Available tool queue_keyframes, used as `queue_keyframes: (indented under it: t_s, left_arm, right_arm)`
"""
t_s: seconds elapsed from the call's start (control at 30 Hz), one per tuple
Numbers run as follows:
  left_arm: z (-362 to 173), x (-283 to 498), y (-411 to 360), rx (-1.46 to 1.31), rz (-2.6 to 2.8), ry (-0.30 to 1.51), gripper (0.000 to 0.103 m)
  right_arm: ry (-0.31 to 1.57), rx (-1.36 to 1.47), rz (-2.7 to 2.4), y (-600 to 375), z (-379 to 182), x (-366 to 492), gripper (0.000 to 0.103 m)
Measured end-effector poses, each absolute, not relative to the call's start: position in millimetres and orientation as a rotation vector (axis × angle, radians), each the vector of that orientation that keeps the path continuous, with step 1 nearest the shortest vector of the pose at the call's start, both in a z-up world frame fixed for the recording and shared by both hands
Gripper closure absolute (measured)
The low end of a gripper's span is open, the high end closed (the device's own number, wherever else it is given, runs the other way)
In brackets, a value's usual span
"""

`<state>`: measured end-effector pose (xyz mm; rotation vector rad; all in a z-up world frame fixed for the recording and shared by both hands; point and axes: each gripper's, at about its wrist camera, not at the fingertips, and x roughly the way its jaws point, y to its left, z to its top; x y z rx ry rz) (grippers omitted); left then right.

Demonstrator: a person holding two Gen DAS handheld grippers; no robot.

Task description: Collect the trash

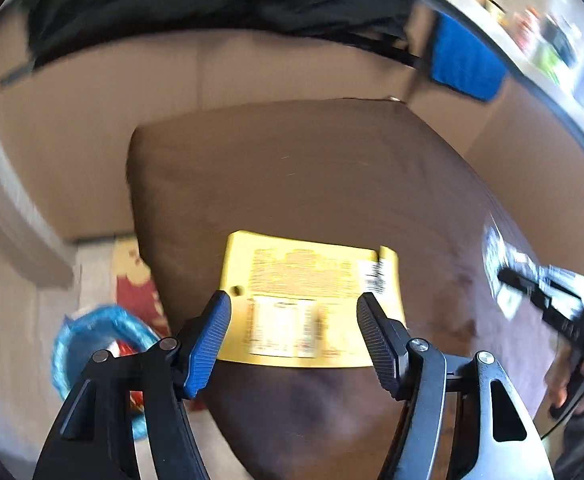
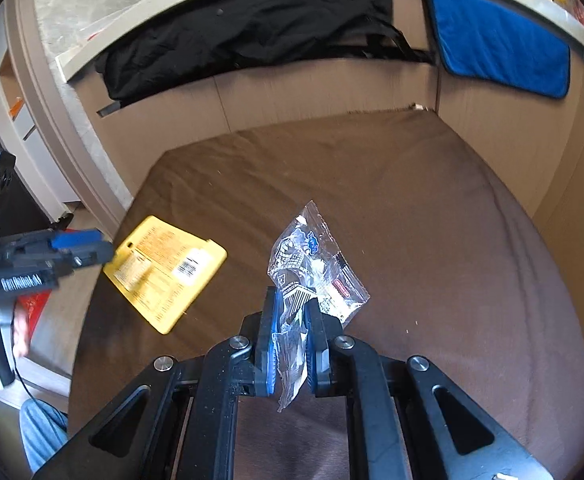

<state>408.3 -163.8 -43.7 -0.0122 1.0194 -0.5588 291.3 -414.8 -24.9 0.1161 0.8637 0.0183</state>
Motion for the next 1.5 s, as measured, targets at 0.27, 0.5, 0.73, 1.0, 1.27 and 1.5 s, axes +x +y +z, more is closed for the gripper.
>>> queue_keyframes:
  t_s: [0.27,0.5,0.73,1.0,1.27,1.5]
  left_arm:
    - [-72,431,-150,-0.123,-0.555,1.188,0.044]
    - [-77,438,-160,-0.095,-0.542,1.19,0.1]
    - [-56,412,-175,-0.041,-0.609,1.082,0.102]
    - [0,385,-201,-0.036,-0.726,0.981,0.103]
    - [-24,384,-249,-0.031,-0.874,1.081,0.101]
    - [-54,390,-279,-0.019,-0.875,1.159,0.1]
  right_arm:
    - [0.9,0.152,0.034,-414,-45,298,0.093]
    - [0.915,0.14,0.064,-404,-50,300,0.093]
    - [0.916,0.137,0.056,-405,-47,300,0.093]
    - [0.92,0.154,0.073,-402,-46,297,0.093]
    - [0.906,0.161,0.086,-410,-40,288,0.093]
    - [0.889,0.094,-0.002,-429,-40,271,0.093]
